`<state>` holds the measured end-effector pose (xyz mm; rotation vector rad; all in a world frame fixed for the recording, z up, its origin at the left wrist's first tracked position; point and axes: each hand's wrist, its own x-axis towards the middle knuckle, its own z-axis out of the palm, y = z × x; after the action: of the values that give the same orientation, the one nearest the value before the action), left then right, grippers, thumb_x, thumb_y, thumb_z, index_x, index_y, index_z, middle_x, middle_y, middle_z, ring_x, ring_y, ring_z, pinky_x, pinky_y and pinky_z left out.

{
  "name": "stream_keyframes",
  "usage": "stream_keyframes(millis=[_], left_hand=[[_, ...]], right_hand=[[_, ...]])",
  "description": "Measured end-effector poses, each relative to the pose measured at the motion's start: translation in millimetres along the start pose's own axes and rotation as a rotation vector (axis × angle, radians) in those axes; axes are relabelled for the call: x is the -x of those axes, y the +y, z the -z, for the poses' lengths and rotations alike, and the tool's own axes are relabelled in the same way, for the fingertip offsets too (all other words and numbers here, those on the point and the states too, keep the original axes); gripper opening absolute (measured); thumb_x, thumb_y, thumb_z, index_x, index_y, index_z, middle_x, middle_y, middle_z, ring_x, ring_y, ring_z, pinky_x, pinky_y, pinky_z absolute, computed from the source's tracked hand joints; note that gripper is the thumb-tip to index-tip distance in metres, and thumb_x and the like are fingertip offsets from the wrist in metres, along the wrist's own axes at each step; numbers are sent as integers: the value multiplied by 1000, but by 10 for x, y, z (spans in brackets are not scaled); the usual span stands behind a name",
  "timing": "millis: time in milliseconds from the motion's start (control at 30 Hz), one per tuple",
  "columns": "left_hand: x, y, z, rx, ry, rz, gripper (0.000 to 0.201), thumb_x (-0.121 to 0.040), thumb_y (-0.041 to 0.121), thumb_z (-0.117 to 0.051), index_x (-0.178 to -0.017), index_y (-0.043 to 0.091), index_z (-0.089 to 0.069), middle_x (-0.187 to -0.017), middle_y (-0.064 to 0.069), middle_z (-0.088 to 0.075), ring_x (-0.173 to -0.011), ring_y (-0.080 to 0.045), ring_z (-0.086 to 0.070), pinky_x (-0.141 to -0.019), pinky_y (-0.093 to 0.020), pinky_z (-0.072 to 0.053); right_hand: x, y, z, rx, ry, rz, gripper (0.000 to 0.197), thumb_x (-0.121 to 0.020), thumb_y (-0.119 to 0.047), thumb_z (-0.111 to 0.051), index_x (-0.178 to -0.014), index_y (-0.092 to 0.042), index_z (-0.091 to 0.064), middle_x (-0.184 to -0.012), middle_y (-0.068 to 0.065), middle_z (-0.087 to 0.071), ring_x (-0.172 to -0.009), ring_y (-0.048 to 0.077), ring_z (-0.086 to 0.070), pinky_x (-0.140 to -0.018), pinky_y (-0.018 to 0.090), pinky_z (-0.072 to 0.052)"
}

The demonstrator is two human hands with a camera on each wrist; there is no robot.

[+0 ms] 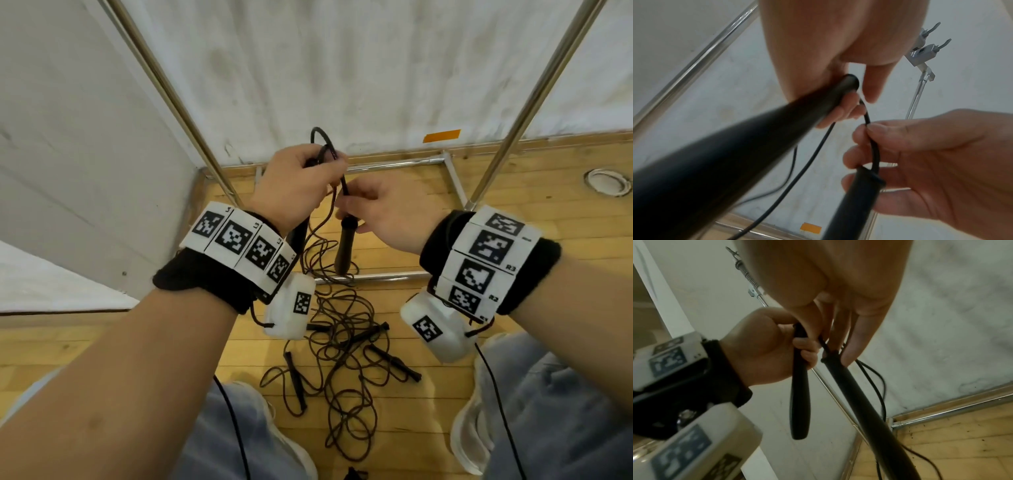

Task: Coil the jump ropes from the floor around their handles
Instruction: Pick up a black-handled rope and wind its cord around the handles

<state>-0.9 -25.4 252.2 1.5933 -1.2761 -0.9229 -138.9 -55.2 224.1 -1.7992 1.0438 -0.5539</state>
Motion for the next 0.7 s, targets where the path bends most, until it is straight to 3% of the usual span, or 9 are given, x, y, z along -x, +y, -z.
stream_keyframes(millis=[100, 167, 300, 333, 400, 500, 600, 633, 700], left_hand=[[30, 6, 24, -171, -142, 52, 29, -64, 10, -61, -92, 18, -62, -77, 2, -57, -74, -14, -53, -74, -31, -45], [44, -12, 25, -314, -224, 57, 28, -71, 3, -67, -93, 20, -62, -80, 4, -58, -73, -11, -53, -70, -24, -44], [63, -12, -1, -535, -225, 9, 20, -76, 12, -71, -83, 24, -58, -79, 7, -57, -71, -9, -52, -59, -23, -36], [67, -11, -7, -559, -214, 1, 16, -77, 12, -70, -88, 20, -59, -81, 4, -58, -74, -13, -54, -60, -24, -38], [77, -7, -14, -588, -202, 3, 16, -80, 12, -66, -93, 17, -59, -85, 1, -61, -78, -16, -56, -64, -25, -42], [87, 32, 3, -581, -208, 15, 18, -81, 10, -64, -96, 18, -59, -91, -2, -64, -81, -17, -59, -67, -25, -46], [98, 96, 10, -575, -216, -13, 19, -80, 8, -65, -96, 16, -58, -94, -5, -65, -84, -21, -60, -71, -28, -48], [103, 116, 11, -573, -210, -22, 18, -80, 9, -64, -95, 15, -56, -91, -4, -64, -83, -21, -59, -70, -27, -47], [118, 150, 26, -555, -184, -29, 20, -81, 9, -63, -96, 16, -52, -90, -2, -61, -81, -18, -57, -67, -25, -44]], right_hand=[[-70, -9, 36, -120, 72, -61, 22, -93, -20, -57, -88, 0, -63, -85, 13, -65, -80, 22, -69, -66, 31, -59], [-114, -39, 58, -315, 104, -114, 20, -93, -15, -57, -82, 1, -59, -80, 13, -63, -71, 21, -69, -59, 27, -57], [-148, -104, 83, -668, 166, -202, 17, -93, -6, -54, -77, -1, -57, -68, 9, -55, -63, 21, -63, -58, 28, -57], [-156, -95, 85, -631, 162, -210, 18, -93, -10, -56, -77, -1, -57, -67, 8, -54, -62, 21, -62, -60, 29, -57], [-177, -32, 80, -287, 164, -167, 27, -92, -27, -57, -80, -4, -59, -68, 5, -55, -60, 18, -62, -59, 28, -55], [-204, 35, 60, 159, 307, 77, 28, -91, -39, -54, -89, -11, -53, -80, -1, -53, -70, 12, -53, -64, 24, -42], [-214, 34, 63, 64, 216, 147, 22, -96, -36, -45, -95, -15, -50, -93, 6, -60, -86, 20, -58, -79, 32, -46], [-208, 25, 66, -2, 170, 116, 28, -98, -38, -41, -92, -13, -54, -90, 10, -64, -85, 25, -61, -82, 38, -48], [-183, -10, 77, -121, 112, 88, 43, -97, -45, -37, -73, -15, -55, -63, 2, -63, -64, 21, -60, -75, 39, -48]])
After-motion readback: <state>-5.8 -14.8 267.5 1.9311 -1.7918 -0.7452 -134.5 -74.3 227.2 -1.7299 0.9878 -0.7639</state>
